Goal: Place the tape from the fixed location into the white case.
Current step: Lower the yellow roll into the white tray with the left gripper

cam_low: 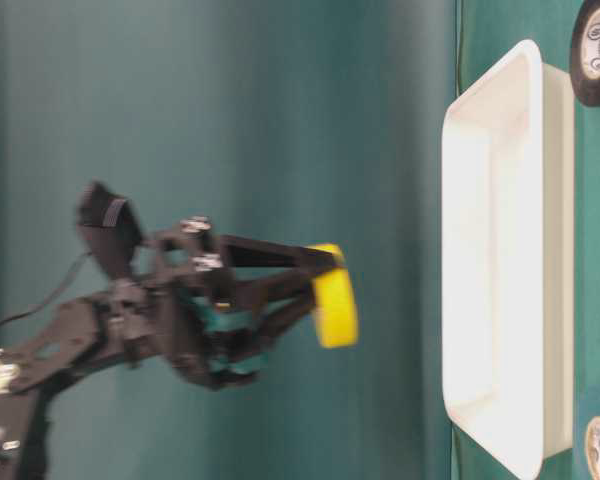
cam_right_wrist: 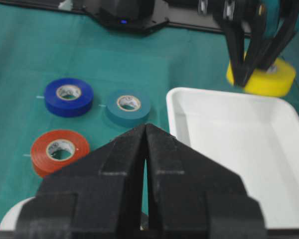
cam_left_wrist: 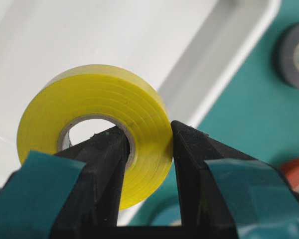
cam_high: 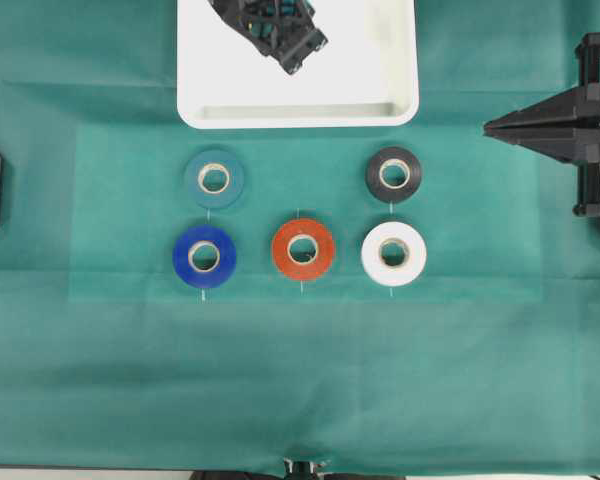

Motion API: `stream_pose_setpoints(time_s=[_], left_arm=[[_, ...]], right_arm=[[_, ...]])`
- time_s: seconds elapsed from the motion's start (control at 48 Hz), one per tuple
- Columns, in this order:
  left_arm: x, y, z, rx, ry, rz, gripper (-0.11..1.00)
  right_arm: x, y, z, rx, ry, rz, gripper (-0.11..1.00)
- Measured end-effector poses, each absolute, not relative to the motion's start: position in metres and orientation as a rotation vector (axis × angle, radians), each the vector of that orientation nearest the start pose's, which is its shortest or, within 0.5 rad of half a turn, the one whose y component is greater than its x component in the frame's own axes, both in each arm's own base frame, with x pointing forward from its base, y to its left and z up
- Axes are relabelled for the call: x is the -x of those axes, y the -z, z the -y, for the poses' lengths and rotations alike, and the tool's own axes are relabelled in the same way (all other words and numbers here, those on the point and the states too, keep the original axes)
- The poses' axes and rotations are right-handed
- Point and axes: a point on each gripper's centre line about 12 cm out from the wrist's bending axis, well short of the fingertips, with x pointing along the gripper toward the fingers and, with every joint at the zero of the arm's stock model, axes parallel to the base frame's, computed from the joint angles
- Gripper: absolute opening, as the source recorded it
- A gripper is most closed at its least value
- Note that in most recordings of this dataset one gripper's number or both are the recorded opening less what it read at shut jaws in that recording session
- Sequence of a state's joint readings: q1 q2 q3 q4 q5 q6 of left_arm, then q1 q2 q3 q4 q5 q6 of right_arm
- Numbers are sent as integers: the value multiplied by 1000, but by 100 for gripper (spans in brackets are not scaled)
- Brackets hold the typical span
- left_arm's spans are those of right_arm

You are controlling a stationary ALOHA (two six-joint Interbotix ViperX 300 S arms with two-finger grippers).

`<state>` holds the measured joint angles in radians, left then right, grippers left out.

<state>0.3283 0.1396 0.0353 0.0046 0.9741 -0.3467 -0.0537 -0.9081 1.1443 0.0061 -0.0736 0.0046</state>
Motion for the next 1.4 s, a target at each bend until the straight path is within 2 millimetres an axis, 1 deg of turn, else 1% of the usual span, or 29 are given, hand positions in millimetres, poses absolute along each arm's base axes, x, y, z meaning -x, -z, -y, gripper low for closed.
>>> stream_pose_setpoints(time_s=[0.125,0.167,0.292,0.479,0.605,0.688,0.855,0.959,1.397], left_arm=[[-421,-223,-151,490,-499,-1106,25],[-421,-217,-153,485,-497,-1107,25],[-423,-207,-159,464,-488,-1064,25],[-422,-184,-169,478,-508,-1075,25],[-425,-167,-170,480,-510,-1097,25],[-427,-160,-171,477,-508,-1094,25],[-431,-136,-173,477,-508,-1120,25],[-432,-131,-173,476,-506,-1128,25],[-432,-131,-173,472,-504,-1129,26]], right_arm=[[-208,-269,11,-17,55,-162,0],[-208,-269,11,-15,55,-162,0],[-208,-269,11,-15,55,-162,0],[-209,-269,11,-15,55,-165,0],[-209,-268,11,-17,55,-170,0],[-209,-267,11,-15,53,-171,0],[-210,-266,11,-15,55,-175,0],[-210,-266,11,-15,55,-176,0],[-210,-266,11,-15,55,-178,0]])
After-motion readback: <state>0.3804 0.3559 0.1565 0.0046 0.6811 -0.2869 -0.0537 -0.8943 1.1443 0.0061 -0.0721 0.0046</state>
